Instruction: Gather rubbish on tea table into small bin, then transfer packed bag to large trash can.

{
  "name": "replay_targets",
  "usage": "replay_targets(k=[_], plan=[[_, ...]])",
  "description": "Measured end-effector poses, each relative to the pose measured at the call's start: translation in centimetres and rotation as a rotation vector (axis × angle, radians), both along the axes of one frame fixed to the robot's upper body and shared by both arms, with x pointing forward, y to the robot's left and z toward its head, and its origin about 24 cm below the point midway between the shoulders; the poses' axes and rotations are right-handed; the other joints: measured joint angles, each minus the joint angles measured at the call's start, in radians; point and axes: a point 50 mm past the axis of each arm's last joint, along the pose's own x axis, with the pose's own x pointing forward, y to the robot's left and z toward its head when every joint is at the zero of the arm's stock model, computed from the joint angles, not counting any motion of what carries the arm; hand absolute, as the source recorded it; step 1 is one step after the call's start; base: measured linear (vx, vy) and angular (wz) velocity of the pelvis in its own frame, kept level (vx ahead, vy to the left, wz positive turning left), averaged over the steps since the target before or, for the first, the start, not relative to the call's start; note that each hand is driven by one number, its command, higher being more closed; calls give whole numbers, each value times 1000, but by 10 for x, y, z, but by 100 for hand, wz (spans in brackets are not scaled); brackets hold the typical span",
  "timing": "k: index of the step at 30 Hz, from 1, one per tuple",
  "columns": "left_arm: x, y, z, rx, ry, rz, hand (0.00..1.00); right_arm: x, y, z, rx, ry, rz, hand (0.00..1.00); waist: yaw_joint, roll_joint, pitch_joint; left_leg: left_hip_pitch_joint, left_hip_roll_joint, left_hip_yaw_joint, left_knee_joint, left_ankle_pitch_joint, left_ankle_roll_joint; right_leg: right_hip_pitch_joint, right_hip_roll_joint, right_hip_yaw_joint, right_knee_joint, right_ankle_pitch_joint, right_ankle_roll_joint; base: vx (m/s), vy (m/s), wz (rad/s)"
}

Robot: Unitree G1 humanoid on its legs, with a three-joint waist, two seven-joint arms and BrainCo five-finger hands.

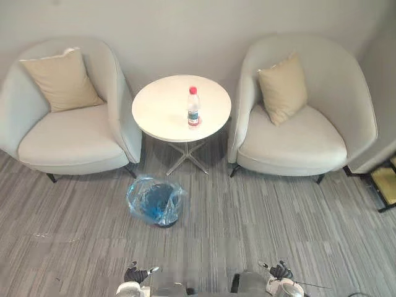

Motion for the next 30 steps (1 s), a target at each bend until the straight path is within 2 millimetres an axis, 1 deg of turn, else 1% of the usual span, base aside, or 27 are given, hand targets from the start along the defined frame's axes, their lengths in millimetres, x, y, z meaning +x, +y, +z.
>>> replay_targets(k=[1,2,3,4,5,6,7,8,9,10,11,12,13,14,15,16,17,18,19,20,21,22,23,26,28,29,30], plan=[[-2,2,0,3,3,10,0,0,2,0,4,-2,3,0,0,-8,-1,20,8,-16,1,-22,-28,-5,18,47,-116,83,0,323,-238,42],[-4,4,0,7,5,11,0,-1,3,-1,7,2,4,0,0,-16,-6,23,7,-19,2,-33,-41,-5,19,60,-148,120,-4,426,-352,38],[-8,9,0,16,11,34,0,-6,7,-3,18,13,-2,0,0,-51,-20,43,-4,-37,7,-76,-67,-18,18,98,-193,231,-17,413,-350,28],[-10,-1,-3,-18,17,65,0,-2,1,0,3,0,-2,0,-5,-4,-19,55,41,-57,20,-107,-89,-17,39,65,-128,185,-30,390,-360,31],[-11,-3,-3,-22,18,70,0,-3,-1,0,-1,4,-1,0,-6,-4,-22,50,49,-63,31,-107,-89,-15,43,61,-126,160,-31,290,-280,29],[-11,-7,-4,-33,14,85,0,-4,-3,0,-7,5,-5,0,-7,14,-30,17,73,-71,102,-109,-92,-10,56,36,-125,124,-40,220,-253,23],[-11,-7,-4,-35,11,88,0,-4,-3,0,-6,4,-5,0,-7,18,-32,-4,82,-72,139,-109,-92,-7,59,28,-126,117,-44,260,-317,43],[-8,-8,-3,-40,0,104,0,-4,-4,0,-3,-4,-23,0,-15,27,-27,-88,112,-80,311,-109,-96,25,72,-2,-150,103,-53,229,-295,61],[-6,-9,-2,-47,-15,118,0,-5,-7,2,-12,-12,-33,0,-22,44,-22,-177,165,-73,515,-68,-117,78,91,-37,-176,88,-68,224,-267,64],[-4,-9,-1,-47,-24,119,0,-6,-8,2,-14,-12,-32,0,-20,45,-20,-201,184,-63,572,-64,-114,96,98,-45,-183,77,-77,231,-206,54],[-4,-7,0,-42,-37,123,0,-10,-6,1,-11,-7,-35,0,-17,43,-17,-253,229,-27,690,-70,-110,148,112,-64,-204,63,-86,220,-164,33],[-3,-6,1,-37,-47,124,0,-15,-5,-1,-6,6,-46,0,-8,37,-13,-285,247,21,729,-75,-113,201,117,-77,-241,60,-87,210,-147,29],[-3,-6,2,-36,-50,123,0,-16,-5,-1,-2,7,-54,0,-5,36,-13,-297,245,37,723,-80,-111,216,117,-80,-254,58,-87,195,-103,19],[-1,-5,2,-32,-56,111,0,-18,-5,-2,3,12,-66,0,-2,34,-12,-326,227,68,663,-91,-100,245,112,-88,-289,61,-83,232,-36,19],[1,-5,3,-27,-59,92,0,-19,-5,-2,3,16,-70,0,-1,32,-12,-347,186,97,516,-91,-103,266,101,-102,-323,72,-65,241,1,22],[2,-6,3,-25,-61,77,0,-19,-5,-2,2,16,-71,0,1,32,-12,-349,159,121,391,-68,-96,271,95,-108,-332,76,-63,207,44,18],[3,-6,3,-24,-60,65,0,-19,-5,-2,1,17,-72,0,2,33,-12,-349,145,134,321,-41,-97,273,93,-111,-334,75,-62,216,82,11],[5,-5,3,-19,-58,54,0,-20,-4,-3,4,25,-71,0,10,23,-4,-333,120,160,211,27,-56,292,86,-104,-338,68,-48,349,95,11],[4,3,4,3,-48,41,0,-23,1,-6,20,47,-70,0,24,-11,-16,-292,77,177,126,51,-48,309,74,-89,-387,85,-31,302,77,7],[4,3,4,4,-48,41,0,-23,2,-6,21,50,-69,0,24,-14,-17,-291,74,177,126,52,-47,311,73,-89,-390,89,-30,318,60,5],[5,5,5,11,-52,37,0,-20,4,-7,29,48,-64,0,28,-26,-14,-294,64,175,130,46,-31,328,71,-80,-435,111,-23,303,116,-1],[3,7,4,15,-41,38,0,-20,5,-7,32,54,-61,0,28,-33,-14,-291,55,179,147,35,-14,344,60,-65,-447,113,-19,303,116,-2],[2,7,3,14,-36,37,0,-21,5,-8,32,57,-60,0,28,-33,-15,-284,51,181,147,31,-10,348,56,-60,-444,112,-19,266,136,-8],[-1,4,1,10,-19,22,0,-21,3,-8,28,61,-52,0,28,-23,-18,-213,40,192,122,-19,-8,310,32,-18,-272,80,27,235,133,-23],[-5,8,1,22,1,8,0,-17,6,-7,31,49,-31,0,23,-33,-19,-148,18,202,72,-24,-3,182,-18,3,34,61,64,180,115,-11],[-6,9,0,28,10,-3,0,-16,6,-7,32,45,-29,0,14,-37,-20,-132,8,197,64,-26,1,154,-36,1,102,44,73,179,37,29],[-6,10,0,34,16,-23,0,-15,6,-6,33,41,-27,0,2,-38,-22,-104,1,172,57,-27,2,140,-53,-16,152,7,59,187,-10,59]])
